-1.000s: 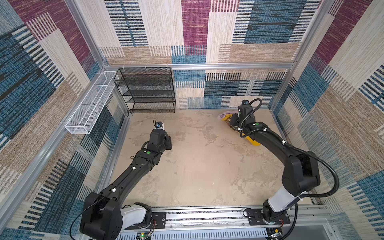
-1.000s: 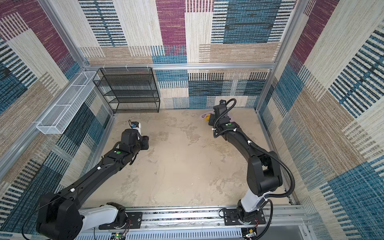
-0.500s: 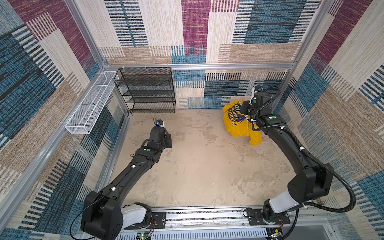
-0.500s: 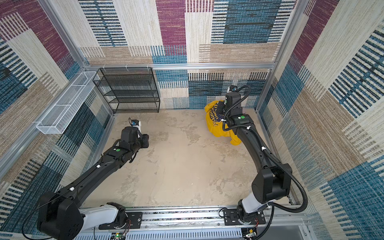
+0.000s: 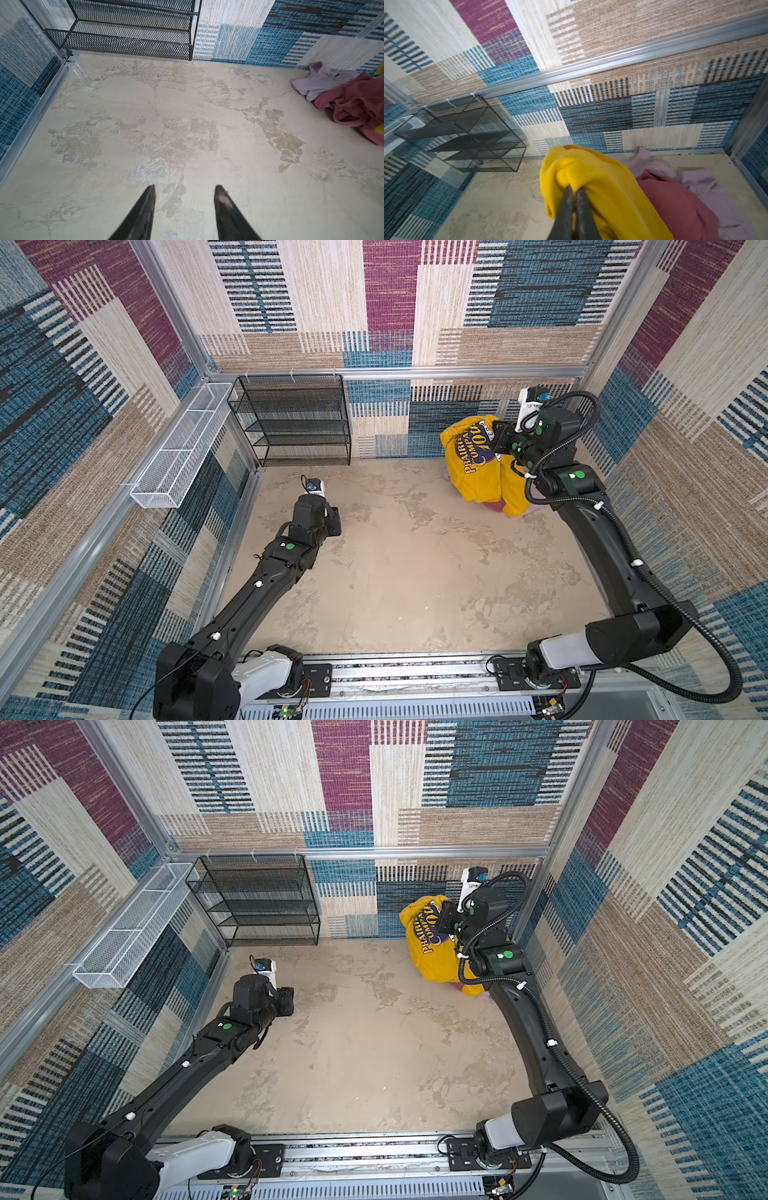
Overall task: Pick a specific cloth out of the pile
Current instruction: 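Lift the yellow T-shirt with the right gripper, pulling it out of the pile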
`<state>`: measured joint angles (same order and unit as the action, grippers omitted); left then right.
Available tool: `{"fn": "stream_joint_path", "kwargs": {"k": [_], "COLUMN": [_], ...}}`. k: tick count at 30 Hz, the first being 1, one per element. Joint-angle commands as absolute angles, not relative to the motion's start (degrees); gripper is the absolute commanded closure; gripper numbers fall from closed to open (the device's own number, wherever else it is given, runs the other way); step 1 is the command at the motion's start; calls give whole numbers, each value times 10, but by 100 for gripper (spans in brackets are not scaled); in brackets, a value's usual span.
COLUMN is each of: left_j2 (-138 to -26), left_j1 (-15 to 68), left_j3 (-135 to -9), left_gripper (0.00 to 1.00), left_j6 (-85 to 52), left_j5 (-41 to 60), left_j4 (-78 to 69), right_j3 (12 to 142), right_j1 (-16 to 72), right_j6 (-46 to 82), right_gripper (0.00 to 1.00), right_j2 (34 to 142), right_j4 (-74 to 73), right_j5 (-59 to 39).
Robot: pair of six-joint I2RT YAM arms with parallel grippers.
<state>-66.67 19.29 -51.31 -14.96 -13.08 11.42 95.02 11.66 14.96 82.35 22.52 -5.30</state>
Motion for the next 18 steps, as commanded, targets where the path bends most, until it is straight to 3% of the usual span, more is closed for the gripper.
{"fn": "stream_joint_path", "kwargs": {"k": [1, 10, 18], "left_j2": [-660, -630, -579], "left_j1": [193, 193, 193], "left_j3": [-521, -563, -606], "left_gripper": [52, 52, 50], "left_j6": [-135, -157, -192], "left_j5": [-139, -169, -183], "left_j4": [145, 227, 323], "right_j3": [964, 1004, 1048], "right_j1": [118, 120, 192], "right_j6": [159, 153, 121], "right_gripper": [100, 100, 100], "right_j2": [813, 829, 855], "right_j4": [188, 220, 234], "right_j5": [-166, -224, -256]}}
